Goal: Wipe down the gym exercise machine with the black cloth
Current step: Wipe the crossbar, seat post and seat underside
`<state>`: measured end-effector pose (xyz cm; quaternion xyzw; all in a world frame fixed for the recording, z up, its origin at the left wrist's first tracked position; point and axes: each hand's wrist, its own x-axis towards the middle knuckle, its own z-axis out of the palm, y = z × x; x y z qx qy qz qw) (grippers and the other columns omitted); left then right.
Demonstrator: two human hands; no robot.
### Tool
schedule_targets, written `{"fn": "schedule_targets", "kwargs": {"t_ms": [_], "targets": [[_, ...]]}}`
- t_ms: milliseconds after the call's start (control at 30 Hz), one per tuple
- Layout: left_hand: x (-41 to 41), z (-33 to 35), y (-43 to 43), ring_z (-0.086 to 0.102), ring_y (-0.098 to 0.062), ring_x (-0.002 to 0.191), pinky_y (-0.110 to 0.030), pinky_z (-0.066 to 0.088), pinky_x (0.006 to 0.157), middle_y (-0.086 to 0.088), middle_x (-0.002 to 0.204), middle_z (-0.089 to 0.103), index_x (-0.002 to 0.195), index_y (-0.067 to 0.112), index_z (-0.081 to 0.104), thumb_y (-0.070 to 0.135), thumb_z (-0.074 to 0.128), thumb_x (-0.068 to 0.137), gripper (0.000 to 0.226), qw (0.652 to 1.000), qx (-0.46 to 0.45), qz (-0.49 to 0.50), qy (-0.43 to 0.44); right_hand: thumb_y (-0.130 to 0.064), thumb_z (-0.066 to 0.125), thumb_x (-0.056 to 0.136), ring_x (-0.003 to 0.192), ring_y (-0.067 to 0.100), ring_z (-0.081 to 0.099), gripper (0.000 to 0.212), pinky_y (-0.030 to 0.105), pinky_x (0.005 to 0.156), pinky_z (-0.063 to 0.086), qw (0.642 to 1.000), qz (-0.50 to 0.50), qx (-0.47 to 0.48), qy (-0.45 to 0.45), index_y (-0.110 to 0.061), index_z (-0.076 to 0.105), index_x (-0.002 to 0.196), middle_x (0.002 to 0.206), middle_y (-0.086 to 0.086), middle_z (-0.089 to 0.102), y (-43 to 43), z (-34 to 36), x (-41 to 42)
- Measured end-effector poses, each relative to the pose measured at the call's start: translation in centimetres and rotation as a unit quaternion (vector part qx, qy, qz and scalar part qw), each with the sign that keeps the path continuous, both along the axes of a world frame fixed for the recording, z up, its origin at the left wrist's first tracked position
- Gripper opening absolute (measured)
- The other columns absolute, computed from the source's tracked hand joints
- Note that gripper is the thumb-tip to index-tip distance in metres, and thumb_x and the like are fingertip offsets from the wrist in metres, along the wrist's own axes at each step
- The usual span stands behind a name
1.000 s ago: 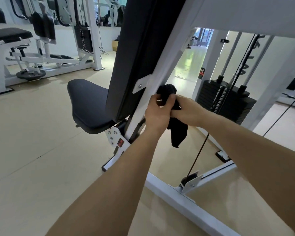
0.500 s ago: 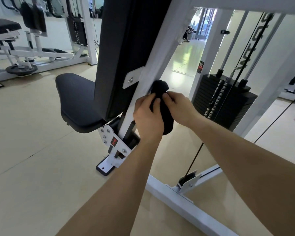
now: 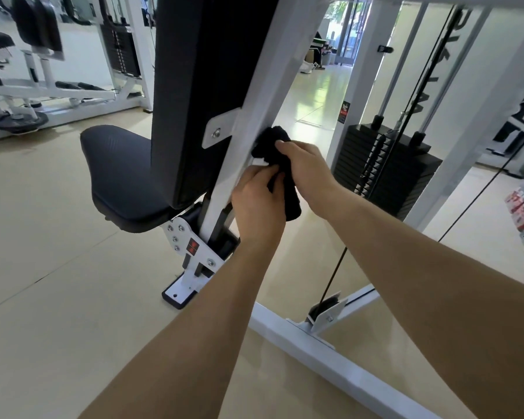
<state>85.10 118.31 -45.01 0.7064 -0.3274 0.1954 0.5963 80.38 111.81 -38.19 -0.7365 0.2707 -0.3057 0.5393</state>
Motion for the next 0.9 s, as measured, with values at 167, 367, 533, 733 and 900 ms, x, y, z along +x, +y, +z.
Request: {"fn": "schedule_targets", "kwargs": {"t_ms": [167,367,533,733,900], "targets": [[1.1,1.0,-0.1,0.051,-0.012,0.072,-0.014,0.039,0.064,0.0,0.091,0.061,0.093,0.011,0.071,0.01,0.06,0.091,0.012,0.995,0.039,0.02,0.085,-0.053,0.056,0.069,0.095,0.036,0.069,0.041,0.059,0.097,0.051,0.999,-0.024,0.016,0.025,-0.019,0.075,0.082,0.09,0.011,0.074,-0.2,-1.2,-1.0],[1.2,1.1,1.2,0.062,-0.011,0.078,-0.019,0.04,0.067,0.01,0.092,0.07,0.092,0.022,0.076,0.018,0.065,0.088,0.013,0.978,0.182,-0.1,0.012,-0.034,0.054,0.082,0.077,0.024,0.064,0.024,0.047,0.078,0.051,0.998,-0.05,-0.036,0.002,-0.022,0.07,0.068,0.07,-0.001,0.067,0.8,-0.6,-1.7],[0.9,2.2,4.8,0.067,0.002,0.078,-0.011,0.05,0.07,0.014,0.084,0.072,0.091,0.021,0.075,0.014,0.07,0.087,0.009,0.98,0.041,-0.142,0.132,-0.032,0.055,0.093,0.094,0.021,0.07,0.022,0.048,0.093,0.055,0.997,-0.05,-0.055,-0.01,-0.024,0.073,0.101,0.094,-0.002,0.074,2.3,-1.5,-2.1],[0.1,2.8,8.5,0.067,0.003,0.08,-0.014,0.053,0.071,0.008,0.096,0.07,0.117,0.025,0.057,0.011,0.068,0.091,0.032,0.967,-0.034,-0.136,0.211,-0.018,0.066,0.09,0.088,0.011,0.071,0.03,0.037,0.077,0.06,0.993,-0.046,-0.077,-0.076,-0.04,0.056,0.109,0.093,-0.014,0.071,4.3,-4.4,-3.7],[0.6,2.2,9.4,0.065,-0.002,0.099,-0.024,0.054,0.091,0.007,0.112,0.068,0.113,0.032,0.069,0.028,0.064,0.095,0.019,0.96,0.022,-0.155,0.232,-0.005,0.052,0.089,0.071,-0.003,0.061,0.029,0.009,0.059,0.041,0.977,0.021,-0.206,0.047,-0.025,0.071,0.099,0.075,-0.016,0.066,6.7,-4.2,-2.5]]}}
